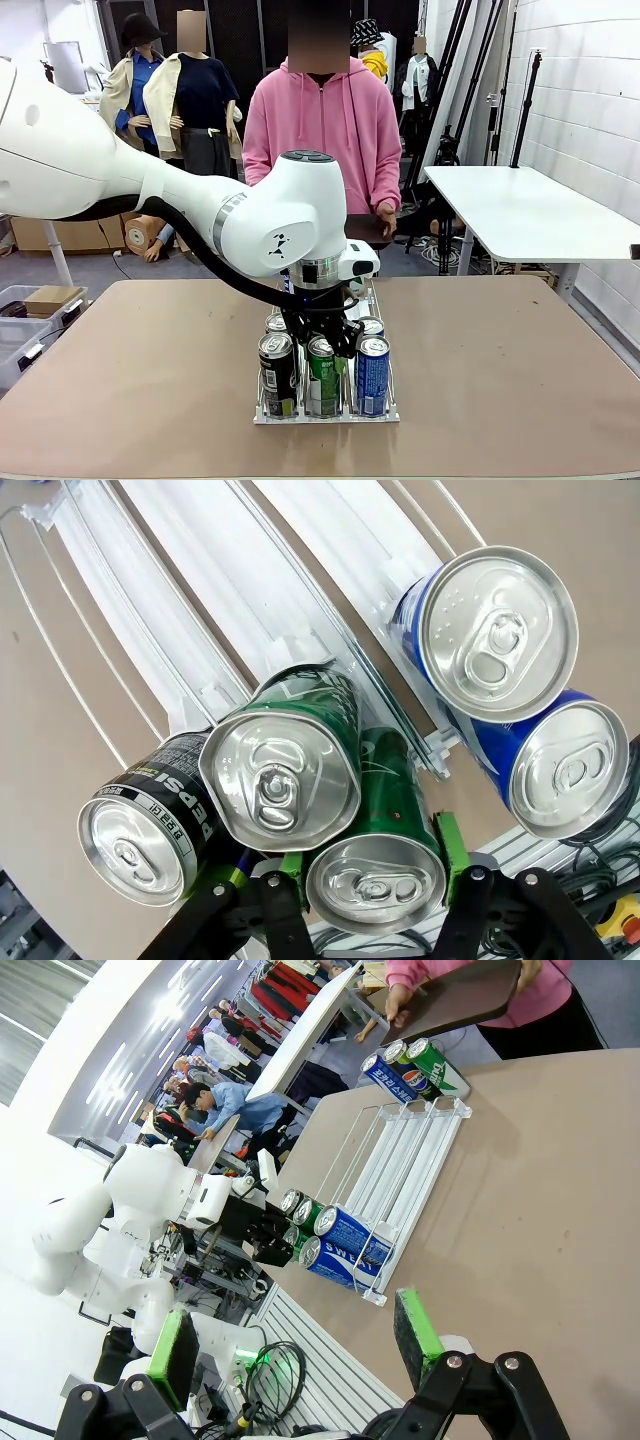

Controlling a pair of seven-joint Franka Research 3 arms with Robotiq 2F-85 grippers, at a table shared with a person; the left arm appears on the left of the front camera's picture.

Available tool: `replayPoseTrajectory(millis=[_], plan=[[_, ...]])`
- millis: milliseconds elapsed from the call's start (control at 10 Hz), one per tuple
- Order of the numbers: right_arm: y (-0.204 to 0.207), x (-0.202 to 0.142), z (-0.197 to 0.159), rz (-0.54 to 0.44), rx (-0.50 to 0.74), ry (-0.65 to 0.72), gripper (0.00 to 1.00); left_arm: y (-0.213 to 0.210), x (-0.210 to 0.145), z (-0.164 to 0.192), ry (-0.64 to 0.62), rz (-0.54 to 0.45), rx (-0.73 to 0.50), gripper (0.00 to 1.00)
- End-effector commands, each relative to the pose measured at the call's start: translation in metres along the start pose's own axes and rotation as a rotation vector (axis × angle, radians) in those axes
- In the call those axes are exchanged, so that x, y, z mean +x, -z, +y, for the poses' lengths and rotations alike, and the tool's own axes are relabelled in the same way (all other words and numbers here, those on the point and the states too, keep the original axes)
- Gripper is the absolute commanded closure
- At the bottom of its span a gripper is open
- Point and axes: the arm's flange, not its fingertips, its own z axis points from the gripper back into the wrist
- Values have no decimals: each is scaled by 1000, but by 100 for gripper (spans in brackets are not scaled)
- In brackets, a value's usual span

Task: Retrieve and hand over the desired beverage to the person.
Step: Pick up a can of the same type that the person held from the Automatic Can Dispenser.

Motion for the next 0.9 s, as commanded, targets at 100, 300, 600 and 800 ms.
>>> replayPoseTrajectory(millis=[100, 300, 600, 800], plan=[[0, 0, 0, -2, 10, -11, 0, 0, 0, 0, -4, 0, -1, 100], [0, 0, 0, -2, 10, -11, 0, 0, 0, 0, -4, 0, -1, 100], [0, 0, 0, -2, 10, -11, 0, 0, 0, 0, -4, 0, -1, 100], [0, 0, 0, -2, 10, -11, 0, -16, 1, 6, -20, 26, -14, 100]])
